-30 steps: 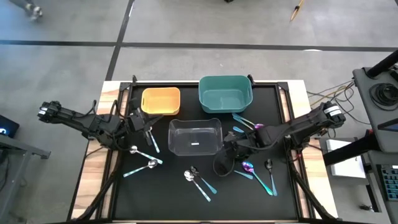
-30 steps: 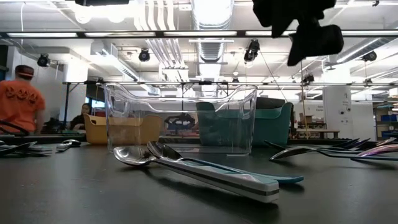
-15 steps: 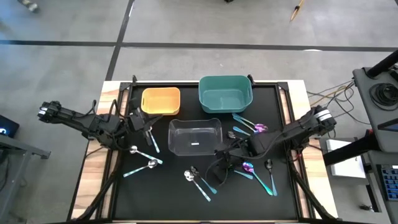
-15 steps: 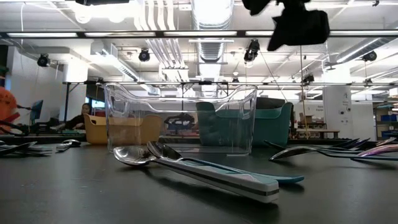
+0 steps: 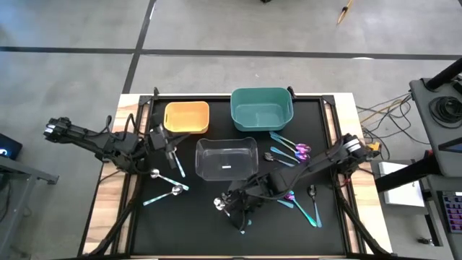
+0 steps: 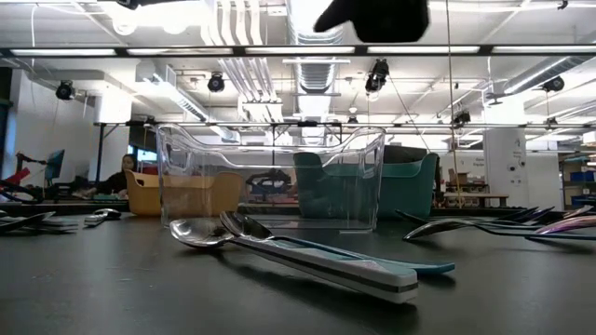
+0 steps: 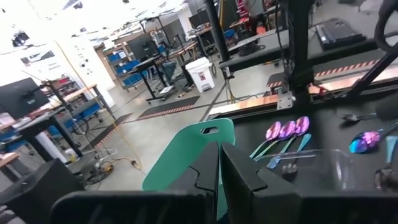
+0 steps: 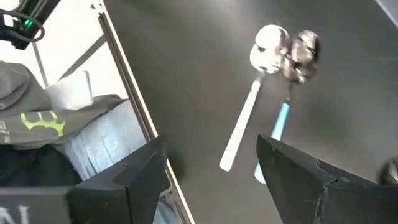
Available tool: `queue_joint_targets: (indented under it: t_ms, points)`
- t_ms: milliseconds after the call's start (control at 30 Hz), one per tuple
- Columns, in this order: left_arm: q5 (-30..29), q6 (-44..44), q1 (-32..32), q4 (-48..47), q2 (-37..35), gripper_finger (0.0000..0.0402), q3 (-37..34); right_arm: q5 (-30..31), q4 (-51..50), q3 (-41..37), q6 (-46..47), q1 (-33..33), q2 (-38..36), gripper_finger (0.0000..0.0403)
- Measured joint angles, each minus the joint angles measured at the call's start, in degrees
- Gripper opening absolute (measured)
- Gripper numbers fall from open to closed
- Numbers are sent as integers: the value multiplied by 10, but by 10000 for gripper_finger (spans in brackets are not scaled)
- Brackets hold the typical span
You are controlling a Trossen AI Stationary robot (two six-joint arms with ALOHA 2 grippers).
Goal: Sort silverware by color (type)
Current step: Put the blue patterned spoon into the green bin
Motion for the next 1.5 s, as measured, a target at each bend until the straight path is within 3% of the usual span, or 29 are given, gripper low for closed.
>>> queue_joint_targets:
  t_ms: [267,567,833,1500]
  points:
    - [64,-41,-1,15,-2,0,0,24,-10,58,-31,25,70,237]
    - [164,-114,-1,22,-2,0,0,97,-166,168,-9,50,162,237]
    - [249,-182,-7,22,-1,0,0,124,-180,244,-8,66,232,237]
    - [257,-199,-117,62,-1,0,-15,167,-177,272,95,78,286,237]
